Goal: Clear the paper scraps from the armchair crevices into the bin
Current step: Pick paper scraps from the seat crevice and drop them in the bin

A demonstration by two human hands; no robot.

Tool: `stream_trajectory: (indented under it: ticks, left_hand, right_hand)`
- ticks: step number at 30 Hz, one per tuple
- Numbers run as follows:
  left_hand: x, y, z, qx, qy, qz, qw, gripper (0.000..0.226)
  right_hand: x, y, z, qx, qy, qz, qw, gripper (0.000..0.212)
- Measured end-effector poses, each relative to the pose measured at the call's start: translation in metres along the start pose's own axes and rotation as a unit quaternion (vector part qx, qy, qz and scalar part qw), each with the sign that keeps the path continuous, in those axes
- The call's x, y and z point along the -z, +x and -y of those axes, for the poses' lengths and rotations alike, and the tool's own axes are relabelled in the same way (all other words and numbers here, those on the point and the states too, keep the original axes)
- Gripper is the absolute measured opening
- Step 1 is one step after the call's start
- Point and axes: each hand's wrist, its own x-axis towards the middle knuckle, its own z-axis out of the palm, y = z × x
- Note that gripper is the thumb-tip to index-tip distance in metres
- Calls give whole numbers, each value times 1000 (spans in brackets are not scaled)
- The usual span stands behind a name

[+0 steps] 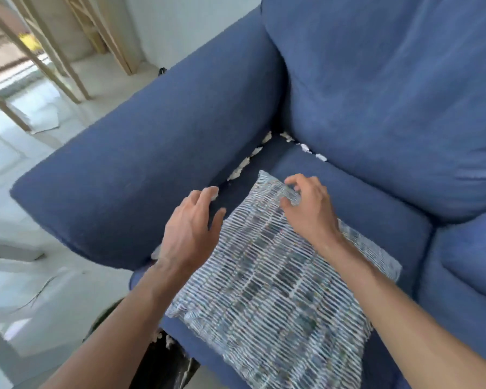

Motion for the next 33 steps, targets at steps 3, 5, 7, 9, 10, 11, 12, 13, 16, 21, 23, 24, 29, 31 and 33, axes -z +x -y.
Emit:
stream_trajectory:
  ticks: [3,5,7,9,10,11,12,13,16,21,23,24,29,31,33]
  left_hand:
    - [-27,40,-25,-26,8,10,1000,47]
    - [-42,67,-38,-47,11,14,999,48]
    - [-58,92,-48,-65,7,17,998,47]
    - [-74,113,-57,-66,-8,20,998,45]
    - [-82,123,-61,-61,-18,23,998,45]
    - [-92,132,-65,-57,-28,29,998,45]
    - [-102,141,-67,-53,-37,40,997,46]
    - [-113,151,-70,-47,-44,57,996,48]
    - [-149,184,-78,-20,-52,110,992,51]
    - [-206,235,-87,-8,-58,157,986,40]
    - [-221,246,-89,0,-72,156,985,45]
    - [-226,249,-91,5,-76,153,985,47]
    - [-237,253,-106,49,-71,106,991,33]
    - [-239,256,-112,74,-73,86,991,26]
    - [-241,260,-117,109,-74,72,989,26]
  right_hand:
    - [13,30,-44,-43,39,-30,998,32]
    - [17,48,-68,-60,47,-39,996,32]
    - [17,65,-89,-83,45,-34,995,32]
    - [11,83,-110,-121,50,-19,991,35]
    - [6,93,-118,-146,58,-10,988,38]
    - [0,101,-125,-174,70,-5,982,42]
    - [-8,111,-132,-203,91,-5,975,46]
    - [-16,119,-136,-233,117,-13,965,50]
    - [-39,150,-140,-292,185,-76,935,49]
    - [-70,184,-136,-341,244,-192,887,43]
    - [-76,192,-142,-365,280,-233,857,24]
    - [-77,195,-144,-376,297,-248,842,17]
    - [-68,192,-152,-405,388,-239,793,10]
    - [-62,188,-154,-399,415,-215,789,10]
    - [-58,184,-158,-393,419,-192,796,15]
